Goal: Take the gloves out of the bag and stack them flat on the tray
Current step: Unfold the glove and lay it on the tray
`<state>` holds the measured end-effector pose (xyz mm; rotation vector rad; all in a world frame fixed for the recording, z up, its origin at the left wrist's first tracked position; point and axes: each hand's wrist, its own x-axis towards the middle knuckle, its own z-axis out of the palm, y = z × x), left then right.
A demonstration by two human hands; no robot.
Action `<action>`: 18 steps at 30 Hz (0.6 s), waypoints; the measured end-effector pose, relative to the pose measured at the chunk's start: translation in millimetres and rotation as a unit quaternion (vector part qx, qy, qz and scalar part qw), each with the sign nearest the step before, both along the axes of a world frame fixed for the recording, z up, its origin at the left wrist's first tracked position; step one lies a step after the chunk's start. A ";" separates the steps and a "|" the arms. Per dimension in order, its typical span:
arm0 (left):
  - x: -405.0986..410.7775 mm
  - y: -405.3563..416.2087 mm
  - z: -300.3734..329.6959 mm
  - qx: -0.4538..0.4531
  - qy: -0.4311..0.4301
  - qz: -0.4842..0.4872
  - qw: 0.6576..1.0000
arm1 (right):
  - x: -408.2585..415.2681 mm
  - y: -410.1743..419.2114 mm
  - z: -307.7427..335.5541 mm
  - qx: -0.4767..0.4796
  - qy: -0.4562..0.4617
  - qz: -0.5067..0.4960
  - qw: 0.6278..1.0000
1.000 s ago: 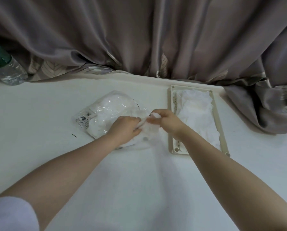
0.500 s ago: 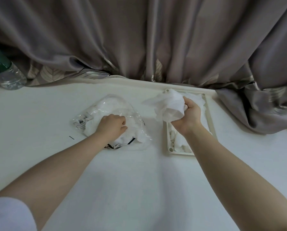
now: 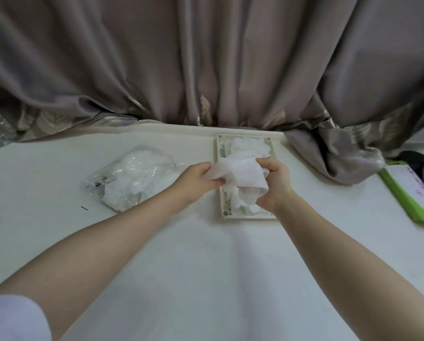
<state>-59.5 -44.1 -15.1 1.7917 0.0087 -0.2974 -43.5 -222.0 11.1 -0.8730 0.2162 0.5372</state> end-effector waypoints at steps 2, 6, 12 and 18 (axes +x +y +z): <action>3.6 -3.7 2.2 -0.020 0.003 0.061 0.998 | -0.1 -15.4 -2.6 -0.002 -0.025 0.002 1.000; 5.5 -12.3 13.0 -0.029 -0.041 0.087 0.995 | -3.5 -56.9 -9.7 -0.082 -0.088 0.045 0.992; 6.7 -37.7 35.9 -0.090 -0.090 0.077 0.989 | -6.6 -88.1 2.6 -0.237 -0.212 0.223 0.922; 8.5 -59.0 49.7 -0.150 -0.102 0.043 0.983 | -5.9 -111.5 8.1 -0.205 -0.224 0.281 0.910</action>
